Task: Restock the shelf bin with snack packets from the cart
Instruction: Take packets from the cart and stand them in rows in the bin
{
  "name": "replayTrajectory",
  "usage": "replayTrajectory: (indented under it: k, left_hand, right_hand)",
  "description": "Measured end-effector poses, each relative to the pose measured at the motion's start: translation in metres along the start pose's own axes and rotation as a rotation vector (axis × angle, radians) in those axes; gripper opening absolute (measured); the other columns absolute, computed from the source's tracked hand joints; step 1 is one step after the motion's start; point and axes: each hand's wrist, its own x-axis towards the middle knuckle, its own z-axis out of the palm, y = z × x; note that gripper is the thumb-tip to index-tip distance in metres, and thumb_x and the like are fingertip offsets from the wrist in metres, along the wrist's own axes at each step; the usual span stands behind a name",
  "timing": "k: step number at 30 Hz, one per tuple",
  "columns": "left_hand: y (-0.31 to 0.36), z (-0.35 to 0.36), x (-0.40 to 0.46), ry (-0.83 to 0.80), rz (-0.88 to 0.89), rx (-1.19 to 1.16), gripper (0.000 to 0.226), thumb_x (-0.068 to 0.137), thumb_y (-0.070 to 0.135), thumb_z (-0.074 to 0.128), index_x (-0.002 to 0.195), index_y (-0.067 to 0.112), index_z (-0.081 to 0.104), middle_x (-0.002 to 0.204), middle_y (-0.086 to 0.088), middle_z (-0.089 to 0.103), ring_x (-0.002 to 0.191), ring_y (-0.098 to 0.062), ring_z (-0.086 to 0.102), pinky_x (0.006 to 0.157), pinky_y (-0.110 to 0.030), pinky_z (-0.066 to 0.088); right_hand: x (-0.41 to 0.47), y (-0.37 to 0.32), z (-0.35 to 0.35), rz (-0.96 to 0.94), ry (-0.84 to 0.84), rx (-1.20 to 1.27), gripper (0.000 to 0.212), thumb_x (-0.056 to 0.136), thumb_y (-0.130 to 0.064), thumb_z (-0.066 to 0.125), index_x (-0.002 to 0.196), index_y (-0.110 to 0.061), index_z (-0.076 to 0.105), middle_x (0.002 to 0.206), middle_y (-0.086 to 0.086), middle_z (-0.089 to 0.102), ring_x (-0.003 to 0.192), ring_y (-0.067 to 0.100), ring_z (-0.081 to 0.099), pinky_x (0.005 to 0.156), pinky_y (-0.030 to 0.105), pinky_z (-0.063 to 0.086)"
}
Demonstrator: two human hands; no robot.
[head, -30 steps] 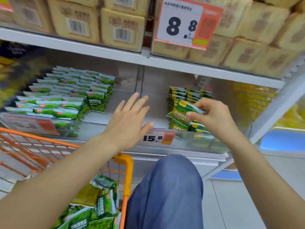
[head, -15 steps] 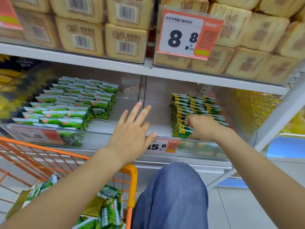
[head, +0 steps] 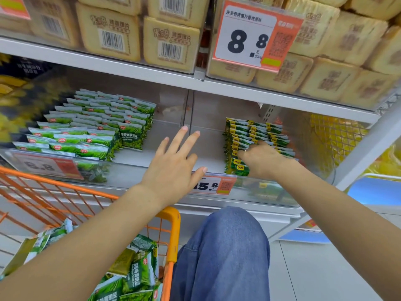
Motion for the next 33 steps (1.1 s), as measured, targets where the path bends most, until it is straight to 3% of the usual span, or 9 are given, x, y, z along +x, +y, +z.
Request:
replayTrajectory:
  k: [5, 9, 13, 16, 18, 21, 23, 27, 33]
  left_hand:
    - [-0.002, 0.001, 0.0, -0.015, 0.013, 0.003, 0.058, 0.092, 0.049, 0.031, 0.087, 0.011, 0.074, 0.146, -0.014, 0.044, 0.139, -0.035, 0.035, 0.1, -0.055, 0.043]
    - [-0.003, -0.006, -0.001, -0.071, 0.044, -0.008, 0.058, 0.092, 0.049, 0.028, 0.09, 0.012, 0.074, 0.149, -0.013, 0.041, 0.14, -0.035, 0.033, 0.1, -0.055, 0.042]
    - [-0.009, -0.027, -0.002, -0.206, -0.009, -0.168, 0.047, 0.098, 0.046, 0.035, 0.138, 0.022, 0.047, 0.162, -0.007, 0.003, 0.149, -0.026, -0.006, 0.118, -0.046, 0.015]
    - [-0.029, -0.052, -0.026, -0.039, 0.034, -0.205, 0.047, 0.092, 0.038, 0.042, 0.132, 0.017, 0.055, 0.156, -0.014, 0.027, 0.147, -0.031, 0.014, 0.113, -0.047, 0.026]
    - [-0.05, -0.073, -0.051, -0.092, 0.025, -0.218, 0.044, 0.092, 0.035, 0.044, 0.131, 0.017, 0.055, 0.148, -0.009, 0.042, 0.143, -0.026, 0.027, 0.11, -0.041, 0.031]
    - [-0.078, -0.102, -0.104, -0.222, -0.065, -0.222, 0.036, 0.095, 0.035, 0.039, 0.121, 0.024, 0.06, 0.112, 0.001, 0.068, 0.106, -0.02, 0.062, 0.079, -0.035, 0.048]
    - [-0.094, -0.114, -0.139, -0.368, -0.093, -0.148, 0.031, 0.099, 0.035, 0.038, 0.116, 0.027, 0.062, 0.099, 0.005, 0.07, 0.09, -0.021, 0.066, 0.066, -0.032, 0.046]
    - [-0.121, -0.109, -0.194, -0.923, -0.194, 0.033, 0.03, 0.101, 0.037, 0.04, 0.127, 0.029, 0.055, 0.116, 0.002, 0.066, 0.105, -0.02, 0.06, 0.077, -0.03, 0.045]
    - [-0.153, -0.088, -0.215, -1.165, -0.375, -0.096, 0.043, 0.098, 0.035, 0.05, 0.138, 0.018, 0.046, 0.131, -0.004, 0.055, 0.116, -0.022, 0.052, 0.095, -0.036, 0.045]
  right_hand:
    - [-0.001, 0.002, 0.001, 0.041, -0.01, -0.024, 0.025, 0.086, -0.033, 0.06, 0.096, -0.017, 0.045, 0.093, 0.005, 0.065, 0.078, 0.025, 0.044, 0.083, 0.034, 0.034]
    - [-0.006, 0.004, -0.01, 0.059, -0.094, 0.15, 0.042, 0.088, -0.042, 0.06, 0.122, -0.019, 0.051, 0.103, 0.003, 0.066, 0.089, 0.025, 0.056, 0.082, 0.033, 0.034]
    - [-0.017, -0.007, -0.039, 0.076, 0.058, 0.087, 0.044, 0.09, -0.051, 0.055, 0.12, -0.019, 0.051, 0.107, 0.004, 0.066, 0.102, 0.026, 0.06, 0.09, 0.035, 0.037]
    - [-0.028, -0.034, -0.071, 0.005, 0.375, 0.113, 0.033, 0.093, -0.043, 0.051, 0.116, -0.02, 0.057, 0.106, 0.004, 0.067, 0.103, 0.026, 0.062, 0.086, 0.036, 0.039]
    - [-0.034, -0.062, -0.089, -0.184, 0.622, 0.247, 0.02, 0.09, -0.032, 0.059, 0.101, -0.016, 0.065, 0.086, 0.005, 0.07, 0.083, 0.029, 0.067, 0.077, 0.038, 0.045]
    - [-0.046, -0.118, -0.113, -0.404, 0.777, 0.393, 0.021, 0.087, -0.033, 0.054, 0.088, -0.018, 0.069, 0.07, -0.003, 0.068, 0.063, 0.026, 0.064, 0.066, 0.034, 0.052]
    - [-0.053, -0.156, -0.127, -0.515, 0.689, 0.464, 0.031, 0.088, -0.04, 0.043, 0.089, -0.023, 0.068, 0.074, -0.006, 0.068, 0.064, 0.025, 0.065, 0.06, 0.033, 0.053]
    - [-0.044, -0.235, -0.132, -0.725, 0.278, 0.307, 0.035, 0.098, -0.046, 0.037, 0.12, -0.025, 0.054, 0.111, 0.0, 0.063, 0.104, 0.025, 0.06, 0.08, 0.037, 0.048]
    - [0.0, -0.312, -0.134, -0.745, -0.042, 0.332, 0.048, 0.094, -0.052, 0.048, 0.121, -0.013, 0.053, 0.104, 0.01, 0.064, 0.092, 0.029, 0.061, 0.077, 0.04, 0.053]
